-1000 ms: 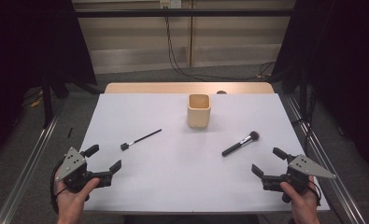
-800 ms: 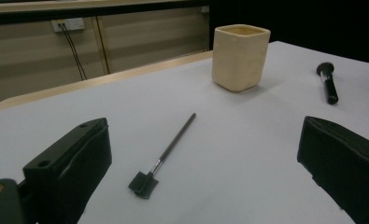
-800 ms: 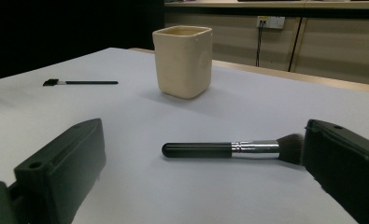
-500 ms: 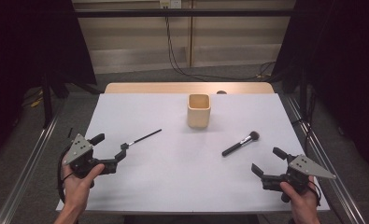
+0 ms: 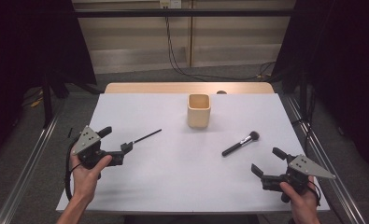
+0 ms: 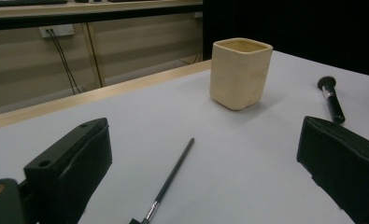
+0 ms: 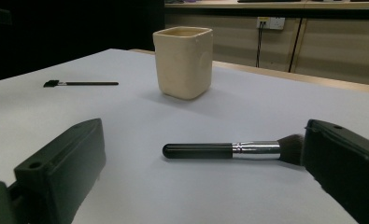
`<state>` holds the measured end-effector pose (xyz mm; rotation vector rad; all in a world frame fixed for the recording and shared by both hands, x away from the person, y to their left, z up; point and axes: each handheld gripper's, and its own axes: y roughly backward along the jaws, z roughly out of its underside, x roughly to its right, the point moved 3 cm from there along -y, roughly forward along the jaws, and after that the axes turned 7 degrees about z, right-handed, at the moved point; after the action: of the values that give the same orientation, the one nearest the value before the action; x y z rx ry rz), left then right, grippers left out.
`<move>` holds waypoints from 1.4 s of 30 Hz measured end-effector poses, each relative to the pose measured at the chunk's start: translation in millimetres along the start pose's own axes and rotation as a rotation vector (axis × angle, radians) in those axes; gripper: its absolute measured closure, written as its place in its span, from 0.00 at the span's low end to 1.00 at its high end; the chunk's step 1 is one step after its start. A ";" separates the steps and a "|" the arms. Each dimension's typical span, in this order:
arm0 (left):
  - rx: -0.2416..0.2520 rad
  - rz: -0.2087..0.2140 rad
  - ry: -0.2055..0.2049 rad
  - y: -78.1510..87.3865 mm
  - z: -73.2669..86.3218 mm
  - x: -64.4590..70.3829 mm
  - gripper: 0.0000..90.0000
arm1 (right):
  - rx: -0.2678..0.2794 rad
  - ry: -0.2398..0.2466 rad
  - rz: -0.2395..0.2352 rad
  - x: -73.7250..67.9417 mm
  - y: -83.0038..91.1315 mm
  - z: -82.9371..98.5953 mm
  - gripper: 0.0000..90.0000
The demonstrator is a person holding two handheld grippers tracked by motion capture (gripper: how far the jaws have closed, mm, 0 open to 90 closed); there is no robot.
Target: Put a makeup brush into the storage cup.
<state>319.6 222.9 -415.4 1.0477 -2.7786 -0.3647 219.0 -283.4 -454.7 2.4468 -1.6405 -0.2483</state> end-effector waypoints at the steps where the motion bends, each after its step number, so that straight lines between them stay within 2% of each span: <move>1: 0.000 0.000 0.000 0.0 0.0 0.0 0.04 | -0.001 -0.001 0.000 0.1 -0.1 0.0 0.00; 2: 0.022 0.012 -0.008 -3.7 -6.9 2.1 0.04 | -0.003 -0.006 0.000 -0.1 -0.1 0.0 0.00; 7: 0.023 0.023 -0.024 -16.1 -17.2 3.2 0.04 | -0.002 -0.008 -0.004 -0.3 -0.1 0.0 0.00; 14: 0.023 0.027 -0.022 -29.0 -19.6 0.9 0.04 | -0.003 -0.007 -0.006 0.0 0.1 0.2 0.00; 22: 0.011 -0.004 -0.038 -38.3 -20.9 -12.1 0.04 | -0.001 0.001 -0.009 -0.1 -0.5 0.3 0.00; 23: 0.003 -0.016 -0.032 -41.4 -21.8 -18.6 0.04 | -0.002 -0.006 -0.007 -0.6 -0.4 0.2 0.00; 27: 0.022 -0.020 -0.028 -45.0 -25.0 -24.4 0.04 | -0.003 -0.009 -0.007 -0.4 -0.4 0.2 0.00; 33: 0.039 -0.019 -0.032 -51.4 -28.4 -26.3 0.04 | -0.005 0.001 -0.008 0.0 -0.4 0.6 0.00; 36: 0.031 0.003 -0.016 -54.9 -29.2 -26.4 0.04 | -0.005 -0.002 -0.009 0.0 -0.3 0.4 0.00; 38: 0.033 0.001 -0.016 -55.7 -29.9 -25.7 0.04 | -0.005 0.000 -0.008 0.0 -0.1 0.5 0.00; 39: 0.027 -0.009 -0.037 -56.7 -31.0 -25.2 0.04 | -0.005 -0.001 -0.008 -0.1 -0.1 0.5 0.00; 42: 0.020 -0.004 -0.027 -59.7 -32.3 -26.6 0.04 | -0.006 0.001 -0.008 0.1 -0.4 0.6 0.00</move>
<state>384.2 191.6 -402.3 1.0610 -2.8104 -0.3551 219.3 -283.4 -455.4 2.4493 -1.6271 -0.2523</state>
